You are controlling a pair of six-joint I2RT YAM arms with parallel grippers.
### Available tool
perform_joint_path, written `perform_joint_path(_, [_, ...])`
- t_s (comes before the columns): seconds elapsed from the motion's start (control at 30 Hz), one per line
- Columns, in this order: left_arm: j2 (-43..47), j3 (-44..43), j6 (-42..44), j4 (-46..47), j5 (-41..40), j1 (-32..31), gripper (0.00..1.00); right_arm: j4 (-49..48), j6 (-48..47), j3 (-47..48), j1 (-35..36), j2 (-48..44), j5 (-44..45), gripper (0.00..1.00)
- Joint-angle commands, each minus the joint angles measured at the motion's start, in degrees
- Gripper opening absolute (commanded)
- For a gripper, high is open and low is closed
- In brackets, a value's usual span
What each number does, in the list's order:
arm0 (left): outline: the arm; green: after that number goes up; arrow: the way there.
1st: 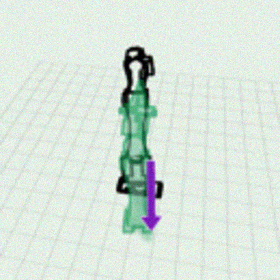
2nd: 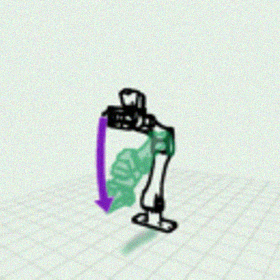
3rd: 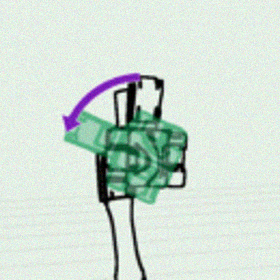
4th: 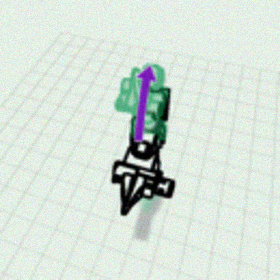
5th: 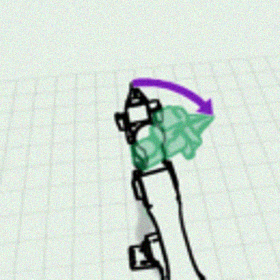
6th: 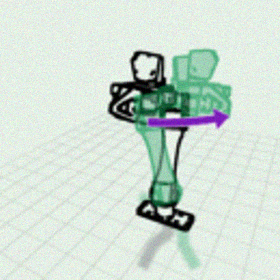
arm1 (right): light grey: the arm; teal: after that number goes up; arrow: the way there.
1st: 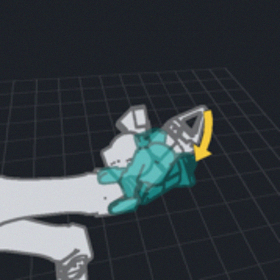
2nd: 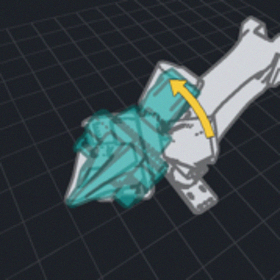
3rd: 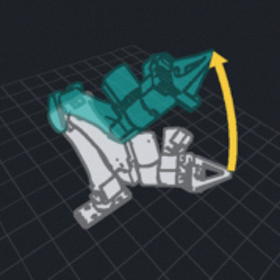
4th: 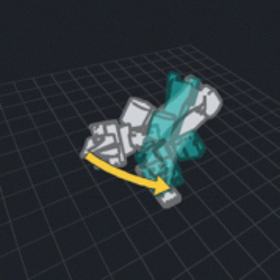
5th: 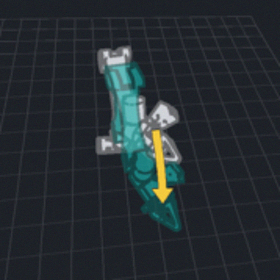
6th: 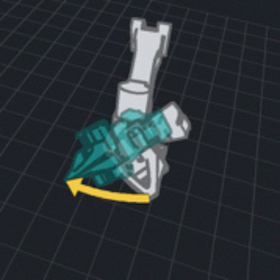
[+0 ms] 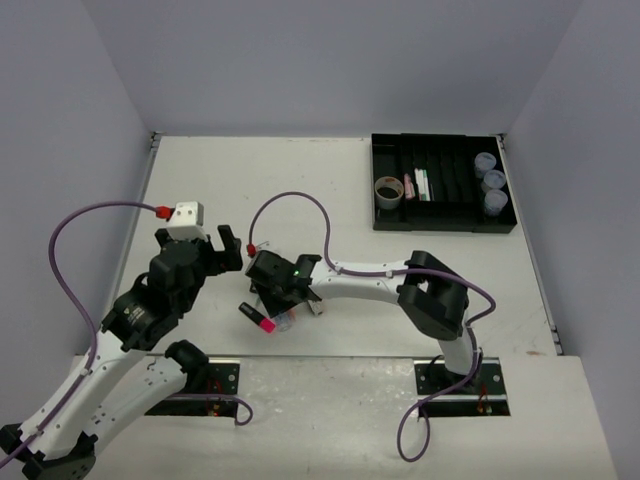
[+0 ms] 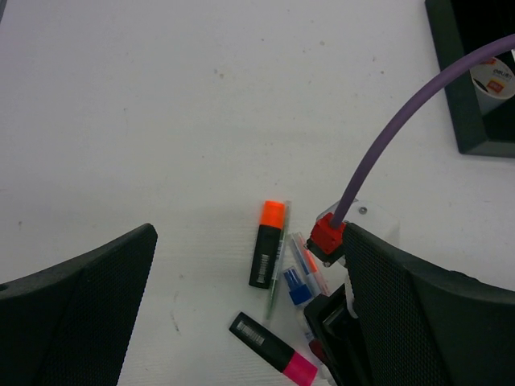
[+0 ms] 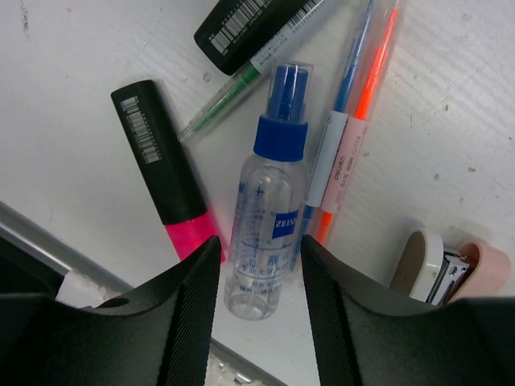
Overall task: Sort the stationery into containers
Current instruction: Pick up the stationery from the center of the board.
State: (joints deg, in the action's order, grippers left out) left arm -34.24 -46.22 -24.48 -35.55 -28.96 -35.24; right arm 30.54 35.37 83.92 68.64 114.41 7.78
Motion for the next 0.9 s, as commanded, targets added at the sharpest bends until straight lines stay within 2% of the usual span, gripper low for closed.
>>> perform_joint_path(0.0, [-0.6,-0.9,-0.3,0.4,-0.9,0.4,1.00,3.3,-0.7,4.1,0.5,2.5,1.0,0.44])
perform_joint_path(0.13, [-0.7,-0.7,0.1,0.8,0.0,0.4,1.00,3.5,-0.4,4.4,0.6,3.4,1.1,0.37])
perform_joint_path(0.37, [-1.2,-0.7,0.3,1.0,0.7,0.4,1.00,5.6,-0.4,6.6,1.0,6.1,1.8,0.35])
perform_joint_path(0.53, [-1.4,-0.6,0.4,1.1,1.2,0.4,1.00,6.1,-0.7,7.4,1.3,7.1,1.6,0.42])
perform_joint_path(0.77, [-1.1,-0.6,0.5,1.1,1.1,0.4,1.00,6.9,-1.0,8.3,1.4,7.9,2.3,0.46])
perform_joint_path(0.87, [-1.1,-0.6,0.5,1.1,1.2,0.4,1.00,6.3,-0.8,7.9,1.6,7.5,2.2,0.38])
